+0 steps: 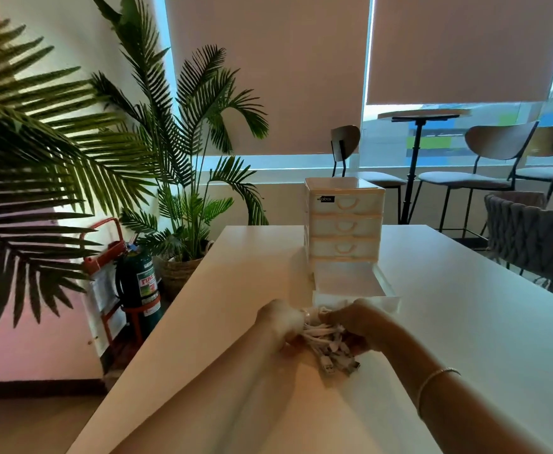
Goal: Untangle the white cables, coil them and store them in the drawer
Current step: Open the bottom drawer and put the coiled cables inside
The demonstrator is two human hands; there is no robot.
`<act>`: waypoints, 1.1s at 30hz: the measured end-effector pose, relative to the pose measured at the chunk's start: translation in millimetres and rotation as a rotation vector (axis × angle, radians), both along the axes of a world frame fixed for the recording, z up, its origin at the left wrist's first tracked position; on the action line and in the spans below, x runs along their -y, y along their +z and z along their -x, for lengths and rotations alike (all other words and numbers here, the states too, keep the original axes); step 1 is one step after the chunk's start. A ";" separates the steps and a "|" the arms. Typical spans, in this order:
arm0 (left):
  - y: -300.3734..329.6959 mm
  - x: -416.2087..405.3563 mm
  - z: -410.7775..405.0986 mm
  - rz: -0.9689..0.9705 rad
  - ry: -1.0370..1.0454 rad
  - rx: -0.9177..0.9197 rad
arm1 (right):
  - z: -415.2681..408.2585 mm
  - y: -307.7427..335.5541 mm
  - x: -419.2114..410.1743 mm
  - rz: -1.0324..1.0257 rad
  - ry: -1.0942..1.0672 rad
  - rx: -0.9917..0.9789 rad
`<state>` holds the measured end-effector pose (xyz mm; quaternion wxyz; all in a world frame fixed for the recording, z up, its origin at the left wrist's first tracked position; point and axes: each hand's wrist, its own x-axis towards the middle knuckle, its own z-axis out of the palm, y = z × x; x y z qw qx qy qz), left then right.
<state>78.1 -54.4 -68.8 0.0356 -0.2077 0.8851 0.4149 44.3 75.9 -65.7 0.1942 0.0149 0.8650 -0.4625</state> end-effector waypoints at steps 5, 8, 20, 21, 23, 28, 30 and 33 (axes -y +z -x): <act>-2.3 -6.9 -15.4 0.167 0.095 -0.138 | -6.6 -4.5 4.9 0.161 -0.077 -0.155; -10.6 -7.9 -18.0 0.013 0.172 -0.288 | -10.1 -3.7 6.8 0.295 -0.104 -0.207; 16.7 -12.4 7.8 -0.474 0.142 -0.700 | -1.8 32.8 8.1 0.480 -0.155 -0.388; 23.2 -14.7 12.5 -0.439 0.115 -0.705 | 1.3 38.4 5.3 0.477 -0.158 -0.397; 33.7 -19.7 26.1 -0.331 0.073 -0.692 | 11.0 47.7 -1.2 0.465 -0.175 -0.403; 48.4 -36.9 66.8 -0.141 -0.006 -0.549 | 48.4 58.9 -17.8 0.406 -0.205 -0.316; 48.5 -44.3 81.5 -0.192 -0.038 -0.475 | 66.0 59.5 -23.9 0.343 -0.186 -0.285; 43.8 -52.4 101.9 -0.278 -0.077 -0.345 | 87.7 56.6 -30.8 0.247 -0.172 -0.215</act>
